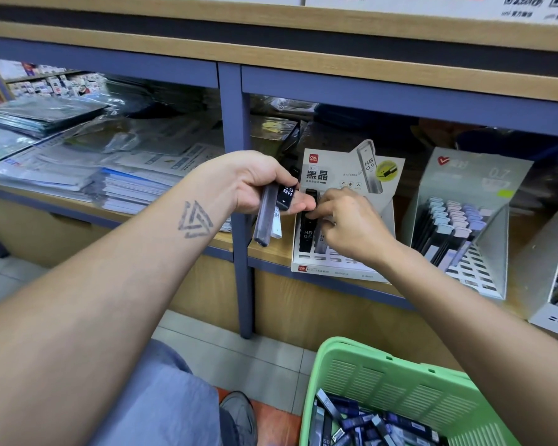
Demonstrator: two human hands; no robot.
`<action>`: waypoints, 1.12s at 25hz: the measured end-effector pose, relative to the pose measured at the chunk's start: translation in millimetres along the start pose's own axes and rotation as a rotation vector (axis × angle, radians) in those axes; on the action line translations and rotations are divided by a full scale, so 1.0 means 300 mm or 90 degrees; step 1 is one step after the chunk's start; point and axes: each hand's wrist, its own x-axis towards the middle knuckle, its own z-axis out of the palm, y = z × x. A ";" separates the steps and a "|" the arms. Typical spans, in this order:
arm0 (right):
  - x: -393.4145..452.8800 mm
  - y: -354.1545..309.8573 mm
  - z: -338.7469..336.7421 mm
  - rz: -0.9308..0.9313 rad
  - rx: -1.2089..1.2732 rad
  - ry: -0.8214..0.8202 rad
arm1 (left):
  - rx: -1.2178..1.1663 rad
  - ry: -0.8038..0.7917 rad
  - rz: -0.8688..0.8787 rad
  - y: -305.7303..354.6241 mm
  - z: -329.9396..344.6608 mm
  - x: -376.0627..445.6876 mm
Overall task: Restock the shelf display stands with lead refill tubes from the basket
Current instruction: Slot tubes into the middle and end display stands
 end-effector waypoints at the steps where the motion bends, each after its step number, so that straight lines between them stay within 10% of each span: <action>1: -0.001 0.002 -0.004 0.003 0.003 0.014 | 0.005 -0.003 0.001 -0.002 0.001 -0.003; 9: 0.043 -0.066 -0.101 0.269 0.693 0.025 | 0.063 -0.056 0.037 -0.010 0.008 -0.015; 28: 0.023 -0.052 -0.113 0.173 0.661 -0.003 | 0.233 0.023 0.076 0.005 0.003 -0.016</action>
